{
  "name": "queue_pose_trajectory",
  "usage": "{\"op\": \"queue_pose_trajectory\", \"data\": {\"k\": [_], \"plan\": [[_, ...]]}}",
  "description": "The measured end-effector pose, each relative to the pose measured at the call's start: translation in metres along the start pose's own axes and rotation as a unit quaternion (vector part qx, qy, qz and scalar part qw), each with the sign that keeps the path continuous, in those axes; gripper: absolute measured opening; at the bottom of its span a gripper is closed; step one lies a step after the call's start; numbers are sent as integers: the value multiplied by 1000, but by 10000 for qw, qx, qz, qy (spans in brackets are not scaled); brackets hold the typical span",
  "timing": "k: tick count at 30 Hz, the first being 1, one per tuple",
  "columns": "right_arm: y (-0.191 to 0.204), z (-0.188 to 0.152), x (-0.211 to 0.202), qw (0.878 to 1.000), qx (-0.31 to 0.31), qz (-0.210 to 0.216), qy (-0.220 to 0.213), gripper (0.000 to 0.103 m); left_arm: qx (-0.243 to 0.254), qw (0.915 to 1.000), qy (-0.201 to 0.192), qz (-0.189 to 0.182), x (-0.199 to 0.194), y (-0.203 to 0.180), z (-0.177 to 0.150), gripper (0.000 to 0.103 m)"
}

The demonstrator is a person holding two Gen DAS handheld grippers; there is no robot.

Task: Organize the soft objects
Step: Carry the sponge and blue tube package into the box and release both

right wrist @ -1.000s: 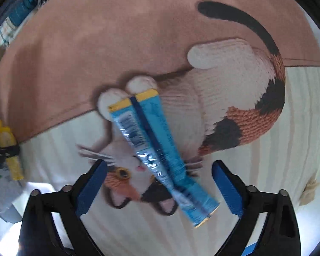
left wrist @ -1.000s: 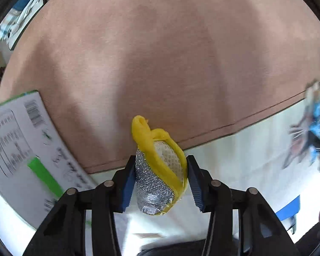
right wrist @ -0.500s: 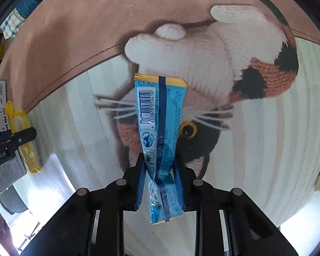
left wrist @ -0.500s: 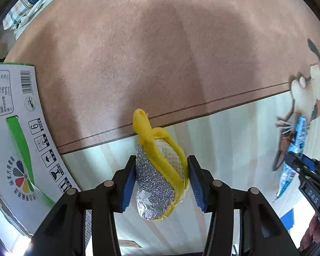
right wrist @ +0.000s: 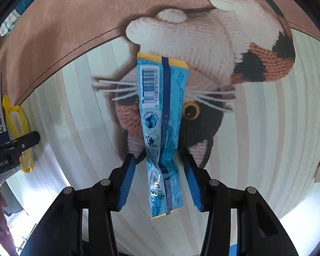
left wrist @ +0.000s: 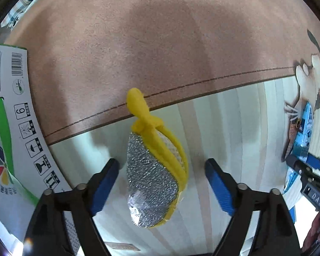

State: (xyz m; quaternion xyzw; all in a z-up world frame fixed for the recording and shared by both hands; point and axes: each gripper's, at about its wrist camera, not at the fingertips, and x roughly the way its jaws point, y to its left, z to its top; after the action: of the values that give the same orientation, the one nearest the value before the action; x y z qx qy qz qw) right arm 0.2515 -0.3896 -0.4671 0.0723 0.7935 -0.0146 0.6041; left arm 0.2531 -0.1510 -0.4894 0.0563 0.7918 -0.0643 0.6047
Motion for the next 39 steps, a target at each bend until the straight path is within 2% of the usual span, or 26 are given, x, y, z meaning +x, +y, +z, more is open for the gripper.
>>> {"op": "queue_pose_trajectory", "data": {"k": [3, 7, 10, 13, 15, 16, 17, 18, 19, 22, 25, 28, 32, 37, 39], "plan": [[-3, -10, 2, 10000, 36, 36, -25, 50, -288, 9993, -237, -66, 4, 4, -8, 92], [-7, -20, 2, 10000, 69, 19, -41, 50, -281, 9992, -243, 122, 0, 6, -6, 96], [-11, -26, 3, 9999, 100, 19, -42, 50, -318, 9995, 33, 30, 4, 2, -7, 95], [-10, -33, 6, 9999, 114, -1, -103, 50, -264, 9996, 41, -36, 9, 3, -21, 94], [-9, -33, 6, 9998, 61, -128, -168, 50, -232, 9996, -79, 107, 2, 0, -36, 83], [-6, -37, 6, 9995, 44, -225, -220, 50, -196, 9996, -121, 146, 0, 0, -39, 74], [0, -37, 8, 9993, 62, -249, -278, 45, -150, 9996, -178, 160, -3, -1, -43, 56], [2, -40, 8, 9992, 62, -249, -305, 41, -55, 9995, -246, 178, -6, -4, -47, 48], [5, -41, 7, 9992, 69, -247, -322, 27, 27, 9996, -217, 155, -10, -8, -46, 48], [13, -50, 6, 9990, 118, -247, -353, 16, 85, 9997, -218, 109, -8, -12, -57, 46], [24, -59, -2, 9993, 154, 109, -330, 15, -41, 9996, -278, -84, -14, -5, -67, 46], [46, -73, -28, 9979, -5, 351, -537, 15, -148, 9974, -584, -384, -44, 8, -85, 46], [95, -94, -79, 9919, -371, 832, -883, 15, -402, 9892, -1101, -885, -101, 45, -117, 46], [184, -113, -148, 9769, -1030, 1269, -1380, 15, -845, 9773, -1709, -926, -174, 122, -143, 46], [234, -116, -169, 9706, -1339, 1293, -1526, 15, -1068, 9726, -1872, -869, -202, 173, -151, 46]]}}
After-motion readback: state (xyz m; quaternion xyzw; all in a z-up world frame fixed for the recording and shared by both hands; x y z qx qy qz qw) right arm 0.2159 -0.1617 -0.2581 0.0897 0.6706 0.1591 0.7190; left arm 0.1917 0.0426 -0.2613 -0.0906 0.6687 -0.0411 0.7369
